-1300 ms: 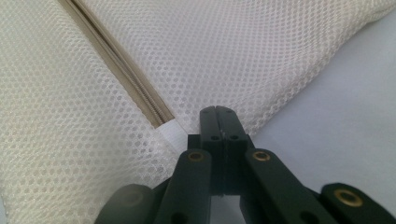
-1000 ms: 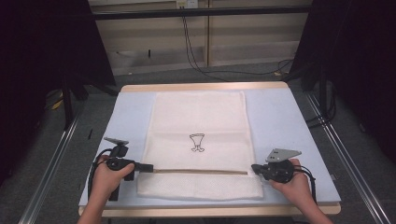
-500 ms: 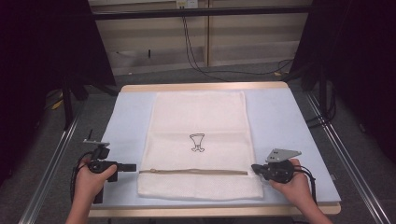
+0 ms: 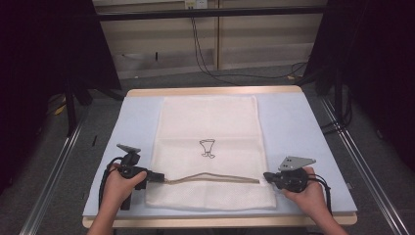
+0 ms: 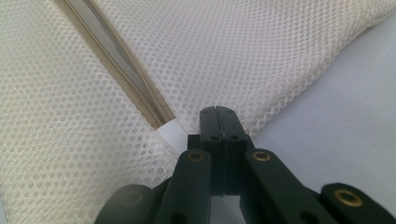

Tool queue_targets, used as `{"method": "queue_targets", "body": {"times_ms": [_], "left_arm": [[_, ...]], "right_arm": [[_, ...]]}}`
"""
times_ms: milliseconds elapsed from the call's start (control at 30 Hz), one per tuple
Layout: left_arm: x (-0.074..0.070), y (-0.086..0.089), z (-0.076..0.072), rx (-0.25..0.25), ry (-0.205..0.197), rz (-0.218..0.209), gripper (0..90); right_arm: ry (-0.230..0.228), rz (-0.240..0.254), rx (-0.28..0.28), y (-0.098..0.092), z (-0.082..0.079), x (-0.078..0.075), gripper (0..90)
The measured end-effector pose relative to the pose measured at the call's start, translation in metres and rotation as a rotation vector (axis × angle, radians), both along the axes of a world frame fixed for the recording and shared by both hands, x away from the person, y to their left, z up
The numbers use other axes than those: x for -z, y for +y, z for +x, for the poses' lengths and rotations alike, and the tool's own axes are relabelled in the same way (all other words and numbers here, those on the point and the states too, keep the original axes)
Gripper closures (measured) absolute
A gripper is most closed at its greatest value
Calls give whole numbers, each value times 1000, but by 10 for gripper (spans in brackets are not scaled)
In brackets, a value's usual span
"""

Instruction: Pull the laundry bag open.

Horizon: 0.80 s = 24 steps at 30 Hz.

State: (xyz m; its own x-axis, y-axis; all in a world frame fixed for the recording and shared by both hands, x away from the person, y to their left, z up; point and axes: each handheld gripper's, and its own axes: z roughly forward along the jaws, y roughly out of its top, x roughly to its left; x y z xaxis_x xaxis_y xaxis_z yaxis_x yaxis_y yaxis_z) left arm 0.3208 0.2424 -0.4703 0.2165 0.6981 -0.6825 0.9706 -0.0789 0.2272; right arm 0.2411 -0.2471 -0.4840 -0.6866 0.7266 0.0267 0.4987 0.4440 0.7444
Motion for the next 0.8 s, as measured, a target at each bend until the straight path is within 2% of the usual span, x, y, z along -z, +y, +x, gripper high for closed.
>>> {"method": "queue_targets", "body": {"times_ms": [67,100,133,200,233,300,333,367,400,433,467,533,567,600,633,667,733,767,800], "left_arm": [[1,2,0,-17,2,-29,801],[0,3,0,-41,12,-17,780],[-2,4,-1,-54,-14,21,758],[-3,4,-1,-58,-13,16,725],[1,0,-1,-35,38,-23,716],[6,-7,0,-21,62,-47,729],[6,-10,2,-10,62,-45,746],[4,-13,2,-11,67,-17,776],[3,-15,2,-24,58,7,864],[3,-15,3,-12,48,11,865],[1,-14,2,-13,51,34,870],[-2,-9,1,-5,38,40,873],[-4,-5,-1,-27,23,44,874],[-5,4,-1,-41,23,4,874],[-9,16,-1,-45,33,6,873],[-11,27,-3,-74,7,60,874],[-13,51,-8,-130,32,-1,873],[-13,51,-8,-130,32,-1,873],[-14,67,-11,-135,13,-23,870]], "right_arm": [[1,-2,2,0,0,0,900],[1,-1,3,0,0,0,900],[1,-2,2,0,0,0,900],[0,-4,-4,0,0,0,900],[-1,-7,-3,0,0,0,900],[2,-3,-3,0,0,0,900],[3,-4,-1,0,0,0,900],[0,-5,-2,0,0,0,900],[-1,-5,-2,0,0,0,900],[-4,-6,0,0,0,0,900],[-5,-8,2,1,0,0,900],[-1,-2,0,0,0,0,900],[5,1,4,0,0,0,900],[8,-1,3,0,0,0,900],[10,-4,0,0,1,-1,900],[10,-8,2,0,1,-1,900],[10,-10,-1,1,1,-1,900],[9,-9,1,1,1,-1,900],[8,-6,0,0,1,-1,900]]}}
